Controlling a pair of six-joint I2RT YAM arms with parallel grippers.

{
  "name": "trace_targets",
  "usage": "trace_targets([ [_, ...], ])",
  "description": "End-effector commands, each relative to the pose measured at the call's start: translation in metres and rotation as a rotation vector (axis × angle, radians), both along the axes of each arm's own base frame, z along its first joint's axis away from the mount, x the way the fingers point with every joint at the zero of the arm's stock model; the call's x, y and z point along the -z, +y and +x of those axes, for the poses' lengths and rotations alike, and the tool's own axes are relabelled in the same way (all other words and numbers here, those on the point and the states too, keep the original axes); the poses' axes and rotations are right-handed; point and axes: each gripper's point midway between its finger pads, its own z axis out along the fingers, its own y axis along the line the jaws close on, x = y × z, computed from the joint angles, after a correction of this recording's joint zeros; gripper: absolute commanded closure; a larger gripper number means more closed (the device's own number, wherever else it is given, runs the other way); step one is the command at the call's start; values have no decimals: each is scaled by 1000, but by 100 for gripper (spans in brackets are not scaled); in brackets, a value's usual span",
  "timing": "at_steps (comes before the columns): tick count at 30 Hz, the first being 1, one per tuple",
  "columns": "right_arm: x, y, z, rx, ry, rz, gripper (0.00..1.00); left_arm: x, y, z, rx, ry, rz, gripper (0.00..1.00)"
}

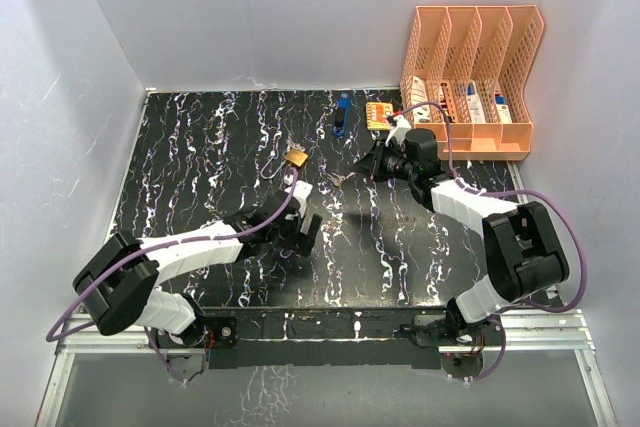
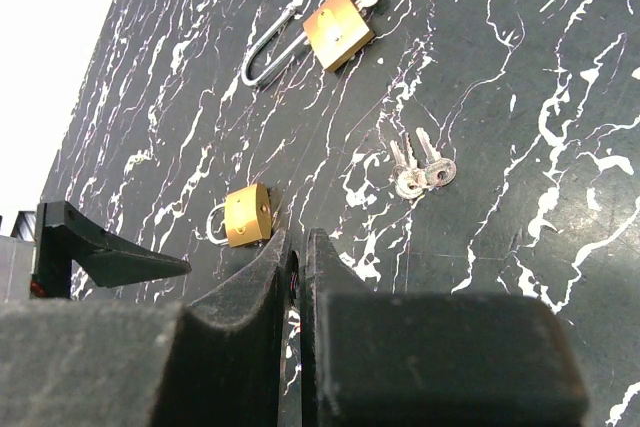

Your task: Unlock with the key

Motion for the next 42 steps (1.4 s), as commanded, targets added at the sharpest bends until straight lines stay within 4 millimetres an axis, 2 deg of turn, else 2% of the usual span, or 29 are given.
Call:
trace_targets([
  [1,-29,2,6,2,-97,16,100,3,5,-2,-22,-26,14,7],
  [5,-30,1,6,3,-101,12,100,5,4,-2,-15,-39,11,10],
  [7,-30,1,7,2,-102,11,100,13,4,-3,-6,-27,24,11],
  [16,-29,3,9,-6,-101,6,100,28,5,-5,18,-14,54,19],
  [28,-26,2,10,-4,-98,-1,100,39,7,-7,17,11,84,35],
  [42,-26,1,8,0,-100,-3,100,55,14,-22,0,8,188,42],
])
